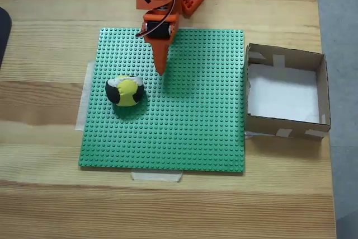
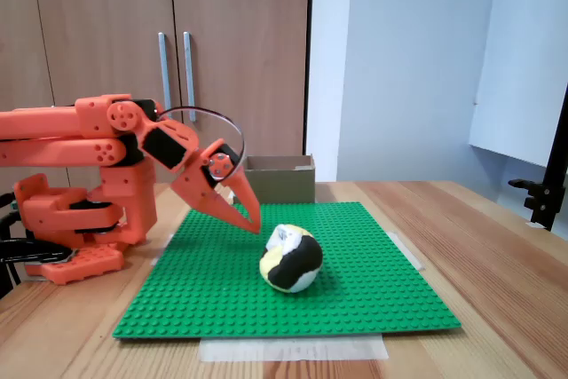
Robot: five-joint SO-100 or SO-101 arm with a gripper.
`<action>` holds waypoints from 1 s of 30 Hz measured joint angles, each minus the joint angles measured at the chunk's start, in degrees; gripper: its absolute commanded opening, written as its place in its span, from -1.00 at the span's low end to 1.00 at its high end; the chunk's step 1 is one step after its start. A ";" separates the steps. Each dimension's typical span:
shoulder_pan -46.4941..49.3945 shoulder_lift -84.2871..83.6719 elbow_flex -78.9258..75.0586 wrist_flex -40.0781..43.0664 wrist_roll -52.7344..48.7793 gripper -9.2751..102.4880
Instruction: Pick the ball and put it in the box.
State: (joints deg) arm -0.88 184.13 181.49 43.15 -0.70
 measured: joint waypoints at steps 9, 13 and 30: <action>0.00 0.00 0.00 0.00 0.00 -0.85; 0.00 0.00 0.00 0.00 0.88 -0.85; 3.08 -3.52 -9.32 4.39 -3.43 -0.85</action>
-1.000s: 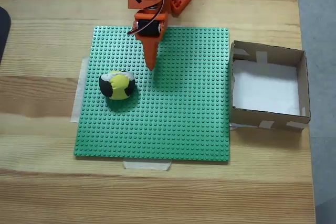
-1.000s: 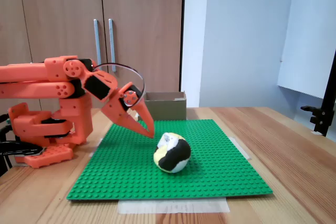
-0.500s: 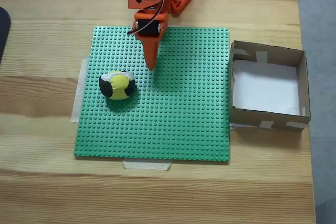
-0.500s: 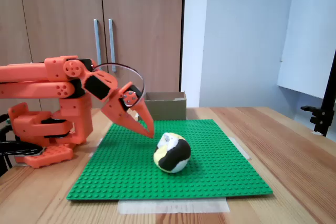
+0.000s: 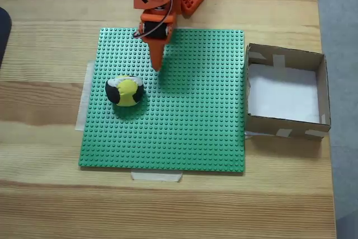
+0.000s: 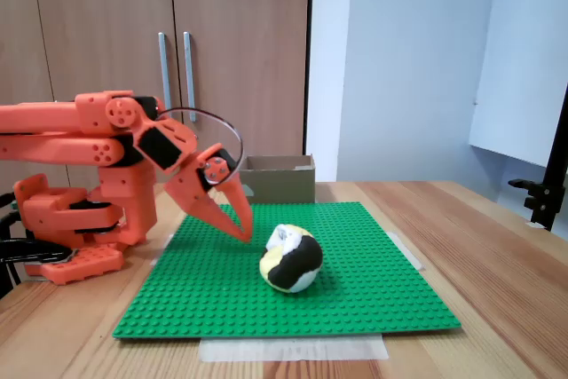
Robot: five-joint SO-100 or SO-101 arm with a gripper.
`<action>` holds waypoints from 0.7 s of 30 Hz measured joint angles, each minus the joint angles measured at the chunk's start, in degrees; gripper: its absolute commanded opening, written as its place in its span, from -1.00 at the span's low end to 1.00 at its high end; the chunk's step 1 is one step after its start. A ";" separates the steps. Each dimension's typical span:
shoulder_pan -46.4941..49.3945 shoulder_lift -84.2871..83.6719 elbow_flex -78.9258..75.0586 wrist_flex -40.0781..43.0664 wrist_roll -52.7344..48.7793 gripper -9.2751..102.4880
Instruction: Pick the ball and put it in the box.
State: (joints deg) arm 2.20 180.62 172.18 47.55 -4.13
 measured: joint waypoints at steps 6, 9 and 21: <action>0.44 -6.77 -8.53 1.32 -0.26 -0.85; 0.00 -11.95 -14.15 2.20 0.00 -0.85; 1.93 -35.42 -38.50 6.86 4.39 -0.85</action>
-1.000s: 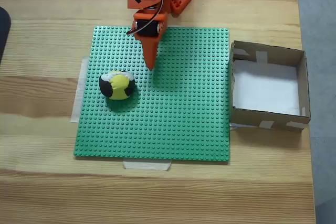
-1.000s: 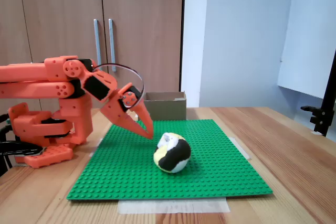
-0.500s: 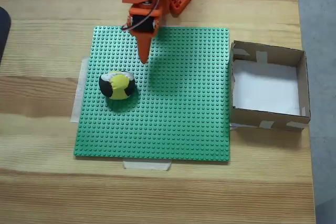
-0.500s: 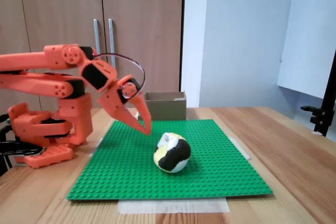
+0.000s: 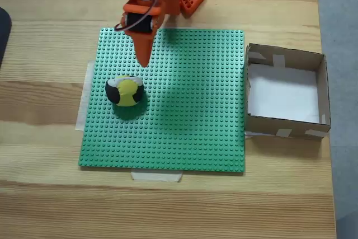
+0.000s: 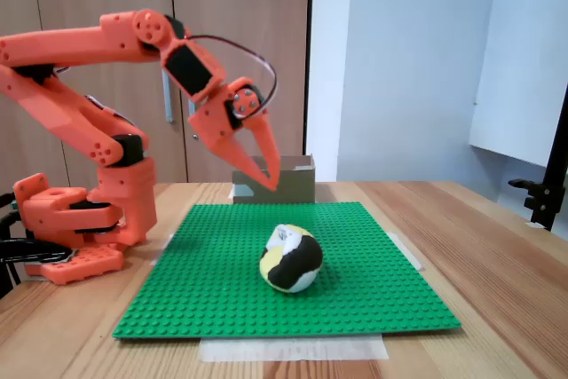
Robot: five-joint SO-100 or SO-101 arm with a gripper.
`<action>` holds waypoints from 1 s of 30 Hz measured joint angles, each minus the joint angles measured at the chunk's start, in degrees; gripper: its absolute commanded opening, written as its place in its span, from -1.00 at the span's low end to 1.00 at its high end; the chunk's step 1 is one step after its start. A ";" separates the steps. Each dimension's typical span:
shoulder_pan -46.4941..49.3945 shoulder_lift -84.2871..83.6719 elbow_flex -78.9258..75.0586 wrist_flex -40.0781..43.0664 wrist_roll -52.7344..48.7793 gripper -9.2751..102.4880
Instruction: Pick the ball and put it in the box.
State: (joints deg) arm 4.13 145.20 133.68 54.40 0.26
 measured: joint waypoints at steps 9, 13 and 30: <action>2.02 -15.91 -15.47 6.94 3.96 -0.84; 3.16 -22.32 -21.09 10.63 4.22 -0.81; 9.58 -30.94 -23.64 14.85 1.93 -0.25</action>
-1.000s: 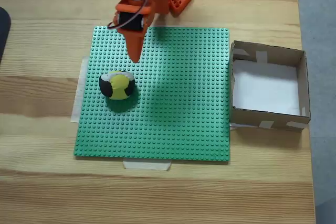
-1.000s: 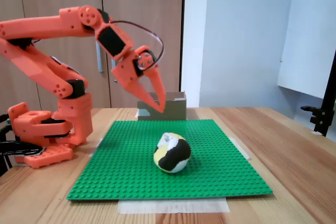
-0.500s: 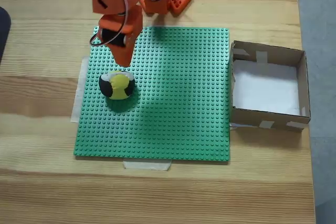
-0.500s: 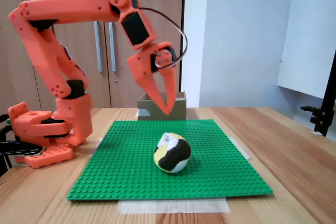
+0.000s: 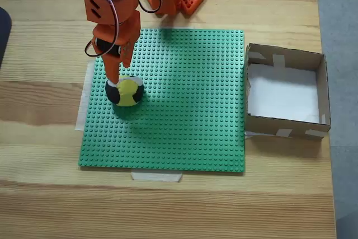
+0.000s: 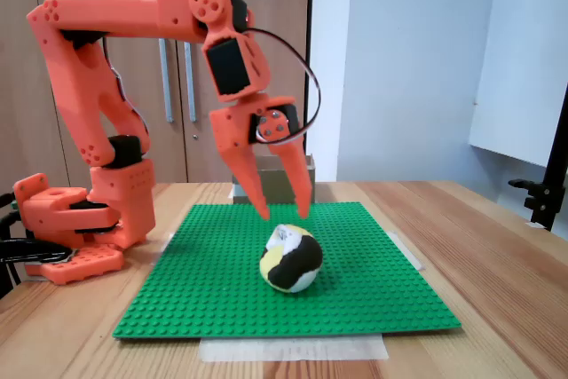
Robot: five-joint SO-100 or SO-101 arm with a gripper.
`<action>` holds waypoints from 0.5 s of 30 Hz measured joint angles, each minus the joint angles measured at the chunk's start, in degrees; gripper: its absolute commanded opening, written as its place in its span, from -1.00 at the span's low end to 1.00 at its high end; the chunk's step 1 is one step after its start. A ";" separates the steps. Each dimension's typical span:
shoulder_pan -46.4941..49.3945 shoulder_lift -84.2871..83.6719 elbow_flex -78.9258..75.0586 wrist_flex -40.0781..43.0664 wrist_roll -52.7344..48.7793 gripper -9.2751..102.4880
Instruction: Pick the ball and put it in the box.
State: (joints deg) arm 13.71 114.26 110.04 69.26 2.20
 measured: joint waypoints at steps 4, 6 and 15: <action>0.70 -0.53 0.00 0.35 -1.41 -0.19; 0.79 -0.53 0.88 0.00 -2.29 -0.18; -0.62 -4.75 1.67 -2.20 -3.16 -0.17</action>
State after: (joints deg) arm 13.10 109.51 111.71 67.06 -0.97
